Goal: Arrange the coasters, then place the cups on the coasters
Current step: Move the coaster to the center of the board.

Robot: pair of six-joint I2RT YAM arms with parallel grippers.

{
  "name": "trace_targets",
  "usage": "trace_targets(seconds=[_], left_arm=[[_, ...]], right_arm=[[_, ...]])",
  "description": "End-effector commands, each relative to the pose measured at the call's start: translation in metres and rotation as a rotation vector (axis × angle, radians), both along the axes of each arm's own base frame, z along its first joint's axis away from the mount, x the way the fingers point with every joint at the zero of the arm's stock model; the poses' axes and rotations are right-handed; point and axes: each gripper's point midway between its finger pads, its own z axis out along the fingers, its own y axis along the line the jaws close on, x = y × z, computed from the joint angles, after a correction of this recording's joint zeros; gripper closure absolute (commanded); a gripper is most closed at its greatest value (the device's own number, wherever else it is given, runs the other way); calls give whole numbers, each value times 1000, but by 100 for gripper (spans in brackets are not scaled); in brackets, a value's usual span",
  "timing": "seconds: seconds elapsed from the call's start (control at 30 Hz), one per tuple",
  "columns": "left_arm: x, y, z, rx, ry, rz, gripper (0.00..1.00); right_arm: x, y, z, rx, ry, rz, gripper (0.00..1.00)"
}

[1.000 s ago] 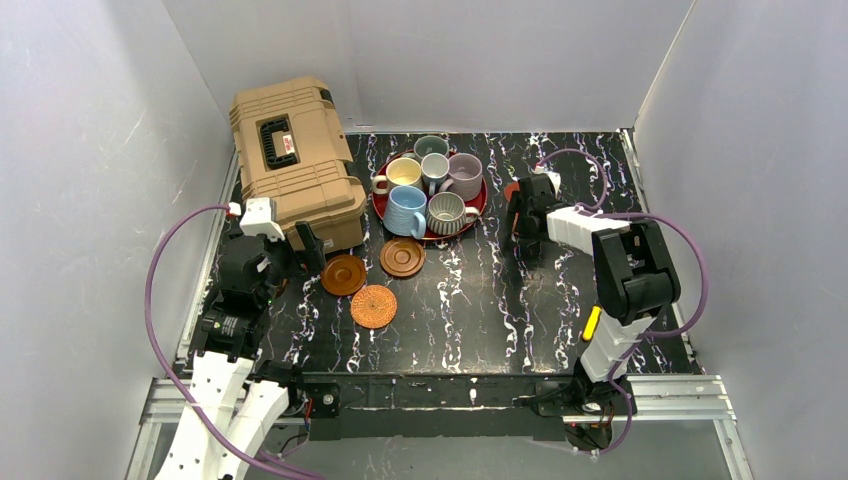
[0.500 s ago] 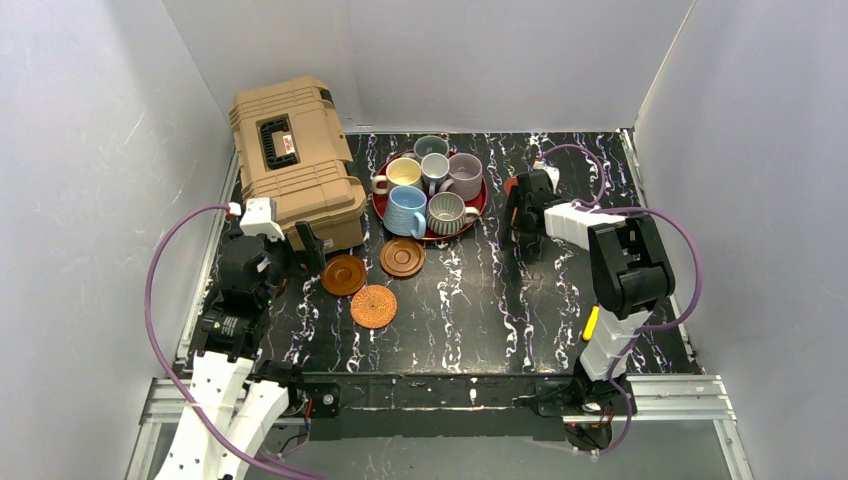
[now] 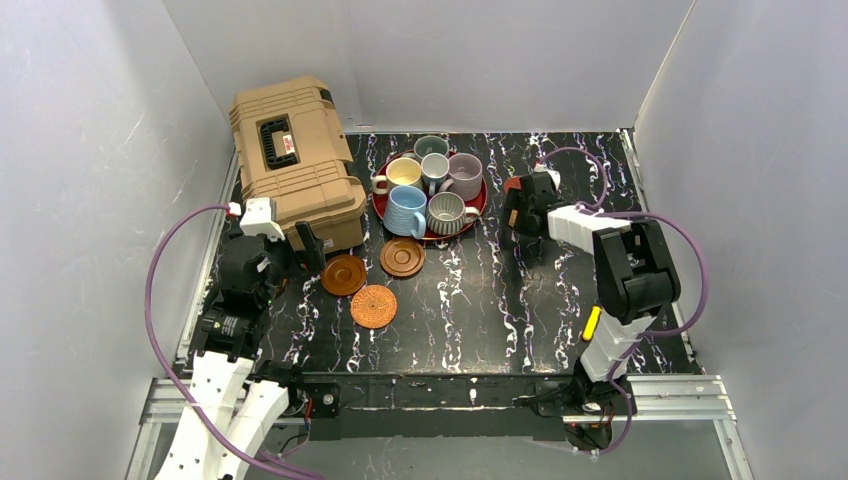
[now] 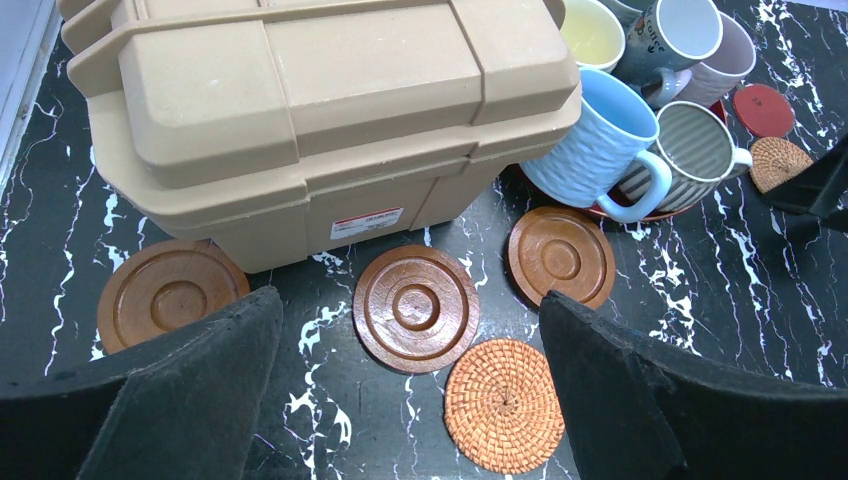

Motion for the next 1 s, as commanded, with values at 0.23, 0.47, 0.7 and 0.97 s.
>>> trace_targets(seconds=[0.23,0.47,0.7,0.97], left_arm=[[-1,1,2,7,2,4,1],[0,0,0,6,12,0,1],[1,0,-3,11,34,2,1],[2,-2,-7,5,50,-7,1]], right_arm=[[-72,10,67,118,-24,123,2],[-142,71,94,95,-67,329,2],[-204,174,124,200,-169,540,3],[-255,305,109,144,-162,826,11]])
